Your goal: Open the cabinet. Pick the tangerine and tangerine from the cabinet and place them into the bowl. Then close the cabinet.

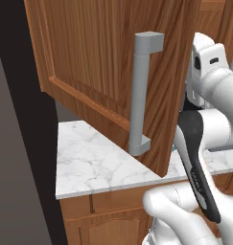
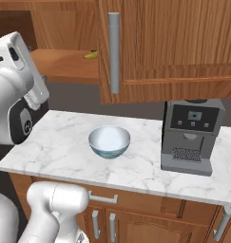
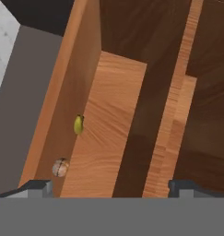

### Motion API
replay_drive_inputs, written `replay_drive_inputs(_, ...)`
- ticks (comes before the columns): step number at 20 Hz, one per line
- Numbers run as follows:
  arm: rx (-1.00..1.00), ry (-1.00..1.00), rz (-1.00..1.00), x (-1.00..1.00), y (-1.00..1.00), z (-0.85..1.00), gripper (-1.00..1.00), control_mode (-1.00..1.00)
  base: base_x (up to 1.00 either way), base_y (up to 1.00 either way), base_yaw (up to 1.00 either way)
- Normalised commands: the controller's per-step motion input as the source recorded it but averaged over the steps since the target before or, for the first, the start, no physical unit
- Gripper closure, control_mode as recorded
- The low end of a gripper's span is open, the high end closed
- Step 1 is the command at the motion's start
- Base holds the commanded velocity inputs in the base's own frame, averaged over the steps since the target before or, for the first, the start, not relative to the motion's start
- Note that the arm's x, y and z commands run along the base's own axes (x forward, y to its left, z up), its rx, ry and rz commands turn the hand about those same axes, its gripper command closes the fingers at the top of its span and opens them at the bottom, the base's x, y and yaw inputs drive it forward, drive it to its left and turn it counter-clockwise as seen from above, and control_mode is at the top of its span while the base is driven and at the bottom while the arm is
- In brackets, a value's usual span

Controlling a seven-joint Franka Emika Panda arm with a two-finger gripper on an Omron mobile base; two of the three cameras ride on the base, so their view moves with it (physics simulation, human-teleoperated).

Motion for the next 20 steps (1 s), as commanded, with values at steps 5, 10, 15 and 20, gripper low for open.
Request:
replay_drive_inputs(5,0.00,0.00,-0.03,0.38,-0.36,0.00,-1.00,-1.00,0.00,0.00,0.00)
replay_drive_inputs(10,-0.01,0.01,0.00,0.01,0.00,0.00,-1.00,-1.00,0.00,0.00,0.00)
replay_drive_inputs(15,-0.03,0.00,-0.14,0.24,0.00,0.00,-1.00,-1.00,0.00,0.00,0.00)
replay_drive_inputs(20,-0.01,0.00,-0.33,0.29,-0.06,0.00,-1.00,-1.00,0.00,0.00,0.00)
